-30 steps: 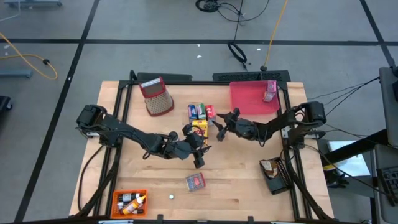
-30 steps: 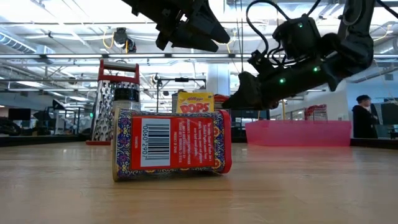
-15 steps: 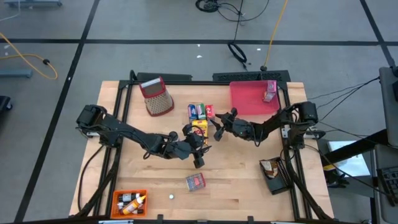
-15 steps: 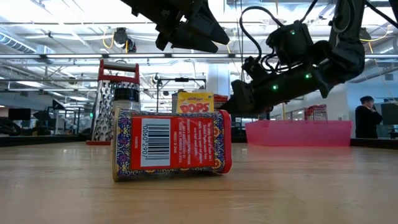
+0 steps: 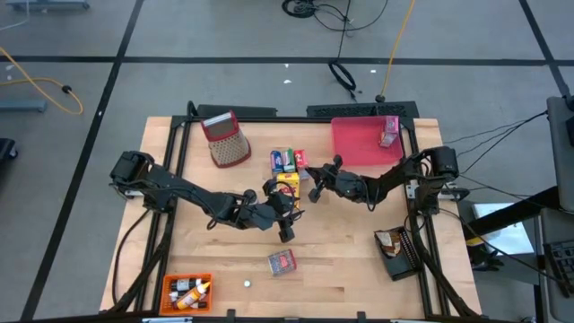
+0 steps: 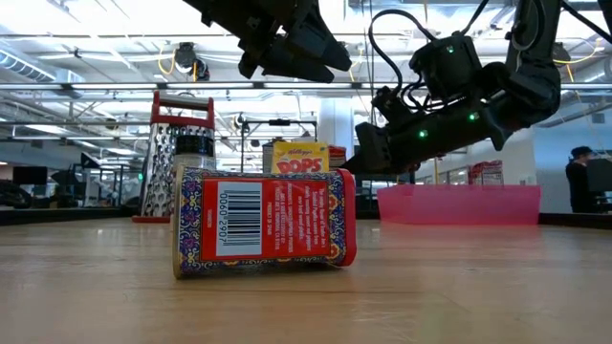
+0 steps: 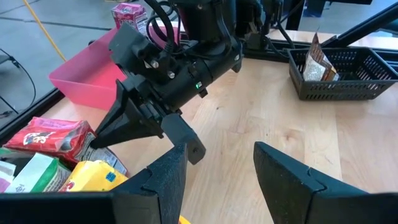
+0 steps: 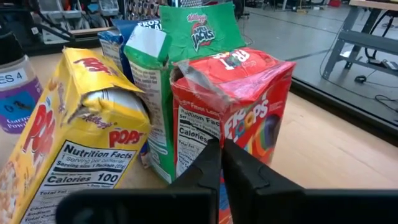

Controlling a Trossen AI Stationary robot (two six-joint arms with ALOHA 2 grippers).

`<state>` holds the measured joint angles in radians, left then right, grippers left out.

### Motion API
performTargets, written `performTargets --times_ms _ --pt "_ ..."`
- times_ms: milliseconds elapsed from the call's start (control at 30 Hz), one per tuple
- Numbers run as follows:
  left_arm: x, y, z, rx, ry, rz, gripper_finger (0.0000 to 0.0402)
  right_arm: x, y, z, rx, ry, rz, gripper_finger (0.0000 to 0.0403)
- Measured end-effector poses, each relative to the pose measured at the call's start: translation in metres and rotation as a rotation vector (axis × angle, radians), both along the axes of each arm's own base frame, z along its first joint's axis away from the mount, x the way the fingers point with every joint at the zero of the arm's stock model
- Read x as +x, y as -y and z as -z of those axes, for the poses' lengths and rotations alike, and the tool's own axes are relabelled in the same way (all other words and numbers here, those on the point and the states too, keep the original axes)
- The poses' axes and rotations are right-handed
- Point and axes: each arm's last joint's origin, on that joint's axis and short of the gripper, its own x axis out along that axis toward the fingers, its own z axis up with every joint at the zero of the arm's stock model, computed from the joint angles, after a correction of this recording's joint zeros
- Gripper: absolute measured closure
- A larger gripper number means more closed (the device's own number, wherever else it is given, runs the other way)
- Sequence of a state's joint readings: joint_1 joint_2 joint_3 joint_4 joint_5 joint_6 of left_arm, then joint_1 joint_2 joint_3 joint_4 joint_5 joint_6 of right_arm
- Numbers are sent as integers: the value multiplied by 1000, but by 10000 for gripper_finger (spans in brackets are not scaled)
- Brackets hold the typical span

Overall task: Pick & Place Kitchen Items
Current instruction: Put the red cereal box into the pink bin

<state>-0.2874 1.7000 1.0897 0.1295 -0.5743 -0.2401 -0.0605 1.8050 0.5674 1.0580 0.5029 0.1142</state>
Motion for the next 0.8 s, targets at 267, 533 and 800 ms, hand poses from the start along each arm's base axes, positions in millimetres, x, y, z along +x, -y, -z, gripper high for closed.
performTargets --times_ms 267,533,800 --pt "0 0 0 -2 -1 -1 215 -5 -4 -12 -62 -33 87 402" --pt "0 0 1 -2 -6 -2 215 -21 -14 -48 -113 -80 94 402" --pt "-1 0 2 -1 -18 -3 215 -51 -17 -83 -135 -132 156 402"
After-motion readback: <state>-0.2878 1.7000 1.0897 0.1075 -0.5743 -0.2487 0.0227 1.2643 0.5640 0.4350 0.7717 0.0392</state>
